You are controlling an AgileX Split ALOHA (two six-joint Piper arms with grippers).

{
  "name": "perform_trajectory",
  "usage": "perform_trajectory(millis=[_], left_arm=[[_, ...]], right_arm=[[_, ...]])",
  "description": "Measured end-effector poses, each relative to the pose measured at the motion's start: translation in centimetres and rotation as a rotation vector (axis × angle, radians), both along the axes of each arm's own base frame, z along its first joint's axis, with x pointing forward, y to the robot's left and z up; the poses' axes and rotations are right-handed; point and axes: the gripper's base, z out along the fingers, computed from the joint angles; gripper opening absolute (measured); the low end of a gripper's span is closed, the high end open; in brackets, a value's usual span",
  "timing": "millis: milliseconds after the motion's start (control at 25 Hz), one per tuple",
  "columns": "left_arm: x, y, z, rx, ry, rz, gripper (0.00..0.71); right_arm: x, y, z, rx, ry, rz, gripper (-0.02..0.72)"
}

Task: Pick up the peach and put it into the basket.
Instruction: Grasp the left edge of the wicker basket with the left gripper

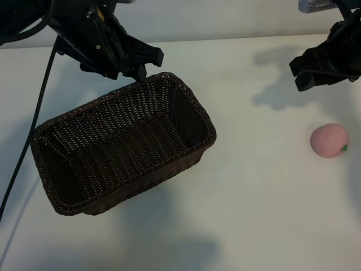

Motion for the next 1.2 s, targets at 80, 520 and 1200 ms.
perform_trajectory(millis=[80,520,1200], left_arm=[[-0.1,0.4,-0.1,0.027,0.017,0.003,0.505],[-4.3,7.7,2.4,0.156,0.079,0.267,0.505],[-9.6,11.9,-4.2,0.070,0.155,0.572,0.505]], right_arm=[[0.0,0.0,0.0,0.002,-0.003,-0.001,0.533],[0.0,0.0,0.0,0.003,-0.004,-0.002,0.533],[0.0,0.0,0.0,0.003,-0.004,-0.002,0.533]])
